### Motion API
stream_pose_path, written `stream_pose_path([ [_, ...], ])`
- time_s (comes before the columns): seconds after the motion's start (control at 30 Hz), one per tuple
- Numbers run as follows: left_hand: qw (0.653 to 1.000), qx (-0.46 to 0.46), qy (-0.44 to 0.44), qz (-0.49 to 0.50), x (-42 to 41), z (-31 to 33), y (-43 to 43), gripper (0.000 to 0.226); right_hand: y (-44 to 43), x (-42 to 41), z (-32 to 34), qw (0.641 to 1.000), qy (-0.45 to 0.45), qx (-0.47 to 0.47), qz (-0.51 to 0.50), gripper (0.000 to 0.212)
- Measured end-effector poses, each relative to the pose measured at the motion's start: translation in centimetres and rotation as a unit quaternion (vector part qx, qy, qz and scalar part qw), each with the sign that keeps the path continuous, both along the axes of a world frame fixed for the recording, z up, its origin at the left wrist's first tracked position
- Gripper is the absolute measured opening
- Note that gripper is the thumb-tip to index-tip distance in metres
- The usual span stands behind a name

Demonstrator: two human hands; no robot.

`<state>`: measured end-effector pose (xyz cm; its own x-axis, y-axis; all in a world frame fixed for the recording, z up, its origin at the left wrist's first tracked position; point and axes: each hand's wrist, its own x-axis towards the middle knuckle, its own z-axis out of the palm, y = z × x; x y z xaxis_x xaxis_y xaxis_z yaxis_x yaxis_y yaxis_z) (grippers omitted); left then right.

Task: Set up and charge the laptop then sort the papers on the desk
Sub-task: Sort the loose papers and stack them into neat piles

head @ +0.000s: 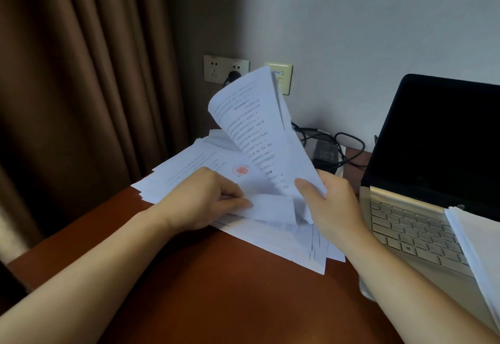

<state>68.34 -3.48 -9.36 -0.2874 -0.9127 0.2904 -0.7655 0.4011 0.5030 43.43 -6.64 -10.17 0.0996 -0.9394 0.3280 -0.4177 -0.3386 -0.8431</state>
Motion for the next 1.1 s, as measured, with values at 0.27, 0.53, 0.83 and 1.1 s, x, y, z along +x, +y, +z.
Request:
stream_pose_path([
  [0.27, 0.935, -0.325, -0.144, -0.004, -2.1, -0.1, -0.5, 0.027, 1.9, 0.8, 0.4, 0.985, 0.089, -0.068, 0.132, 0.039],
  [0.53, 0.903, -0.408, -0.101, 0.091, -3.4, 0.2, 0.1, 0.033, 0.9, 0.1, 0.9, 0.993, 0.088, -0.08, 0.011, 0.025],
  [0.83, 0.842, 0.239, 0.47, 0.115, -6.1, 2.7, -2.0, 0.063, 1.3, -3.8, 8.5, 0.977, -0.192, 0.014, 0.09, 0.017],
  [1.1, 0.687, 0.271, 0.673, 0.037, -9.0, 3.8, -4.1, 0.038, -0.2, -8.0, 8.8, 0.97, -0.203, 0.12, 0.052, 0.04],
])
